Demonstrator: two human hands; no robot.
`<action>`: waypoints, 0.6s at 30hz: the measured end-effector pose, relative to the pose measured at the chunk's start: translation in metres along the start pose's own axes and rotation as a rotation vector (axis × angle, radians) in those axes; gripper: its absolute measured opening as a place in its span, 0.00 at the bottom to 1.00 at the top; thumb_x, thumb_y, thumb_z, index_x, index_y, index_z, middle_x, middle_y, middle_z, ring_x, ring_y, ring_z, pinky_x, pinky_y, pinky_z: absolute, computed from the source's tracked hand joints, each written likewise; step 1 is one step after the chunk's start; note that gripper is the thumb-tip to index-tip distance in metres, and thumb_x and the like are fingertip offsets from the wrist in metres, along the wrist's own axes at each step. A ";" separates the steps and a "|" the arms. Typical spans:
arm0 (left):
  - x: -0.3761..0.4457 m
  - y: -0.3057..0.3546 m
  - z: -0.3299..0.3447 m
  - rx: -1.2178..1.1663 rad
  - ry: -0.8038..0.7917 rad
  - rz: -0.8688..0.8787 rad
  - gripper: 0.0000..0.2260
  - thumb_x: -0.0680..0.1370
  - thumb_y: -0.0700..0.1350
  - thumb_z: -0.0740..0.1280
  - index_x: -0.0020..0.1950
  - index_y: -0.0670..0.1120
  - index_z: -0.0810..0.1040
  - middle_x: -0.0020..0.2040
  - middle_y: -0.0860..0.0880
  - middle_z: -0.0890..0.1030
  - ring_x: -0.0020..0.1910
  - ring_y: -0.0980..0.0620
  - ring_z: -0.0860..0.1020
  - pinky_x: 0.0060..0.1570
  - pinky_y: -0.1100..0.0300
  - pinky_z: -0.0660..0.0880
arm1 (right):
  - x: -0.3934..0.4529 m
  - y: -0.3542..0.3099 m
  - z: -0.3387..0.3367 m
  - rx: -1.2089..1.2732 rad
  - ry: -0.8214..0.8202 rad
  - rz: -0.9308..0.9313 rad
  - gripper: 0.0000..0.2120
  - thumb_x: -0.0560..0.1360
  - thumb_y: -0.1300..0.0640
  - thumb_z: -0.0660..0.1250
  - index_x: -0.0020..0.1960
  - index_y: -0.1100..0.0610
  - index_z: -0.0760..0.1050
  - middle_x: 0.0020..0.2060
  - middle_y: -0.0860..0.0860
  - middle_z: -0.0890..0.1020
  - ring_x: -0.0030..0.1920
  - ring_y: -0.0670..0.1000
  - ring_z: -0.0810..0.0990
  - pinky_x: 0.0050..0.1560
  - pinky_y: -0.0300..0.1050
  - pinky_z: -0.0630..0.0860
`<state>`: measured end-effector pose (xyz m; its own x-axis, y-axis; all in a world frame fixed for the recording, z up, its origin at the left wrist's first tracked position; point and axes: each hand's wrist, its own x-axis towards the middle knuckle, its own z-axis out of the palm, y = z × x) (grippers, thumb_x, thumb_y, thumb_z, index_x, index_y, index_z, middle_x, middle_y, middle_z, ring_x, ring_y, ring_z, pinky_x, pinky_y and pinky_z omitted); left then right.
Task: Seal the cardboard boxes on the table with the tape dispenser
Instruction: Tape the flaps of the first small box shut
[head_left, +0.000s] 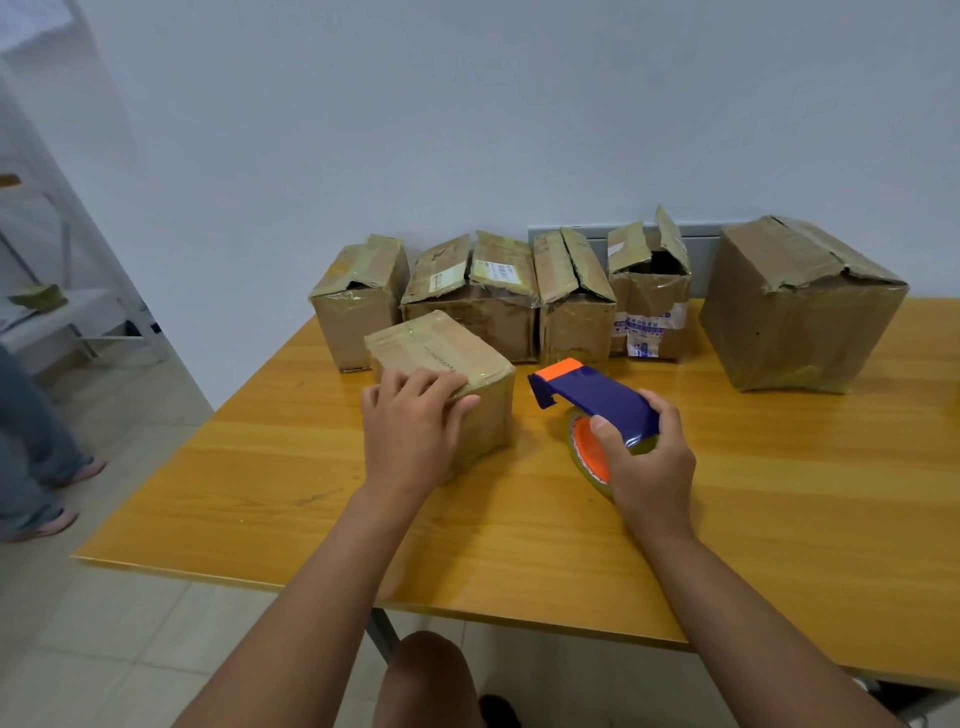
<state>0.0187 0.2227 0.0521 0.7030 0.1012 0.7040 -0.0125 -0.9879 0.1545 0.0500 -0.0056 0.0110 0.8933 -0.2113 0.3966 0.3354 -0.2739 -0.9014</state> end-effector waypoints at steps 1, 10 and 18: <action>0.000 0.001 0.000 0.000 -0.005 -0.009 0.13 0.78 0.58 0.64 0.55 0.54 0.83 0.52 0.55 0.82 0.52 0.50 0.70 0.48 0.53 0.61 | 0.000 0.000 0.000 0.002 -0.001 0.003 0.29 0.74 0.52 0.73 0.71 0.55 0.67 0.57 0.44 0.72 0.50 0.35 0.73 0.44 0.27 0.69; -0.001 0.006 -0.004 -0.095 -0.010 -0.052 0.09 0.78 0.52 0.68 0.55 0.50 0.81 0.50 0.53 0.83 0.51 0.51 0.78 0.51 0.56 0.63 | 0.000 -0.001 0.001 -0.005 0.004 0.003 0.29 0.74 0.52 0.73 0.71 0.55 0.67 0.57 0.44 0.72 0.51 0.43 0.73 0.45 0.28 0.69; 0.000 -0.013 -0.018 -0.142 -0.166 0.025 0.13 0.80 0.49 0.66 0.64 0.57 0.78 0.65 0.59 0.77 0.63 0.57 0.71 0.52 0.59 0.51 | 0.000 0.001 0.001 0.008 0.004 0.006 0.29 0.74 0.52 0.73 0.71 0.55 0.68 0.58 0.45 0.72 0.55 0.45 0.73 0.45 0.28 0.70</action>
<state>0.0055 0.2378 0.0626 0.8087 0.0441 0.5866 -0.1235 -0.9622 0.2426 0.0506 -0.0052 0.0104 0.8941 -0.2170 0.3918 0.3323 -0.2650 -0.9052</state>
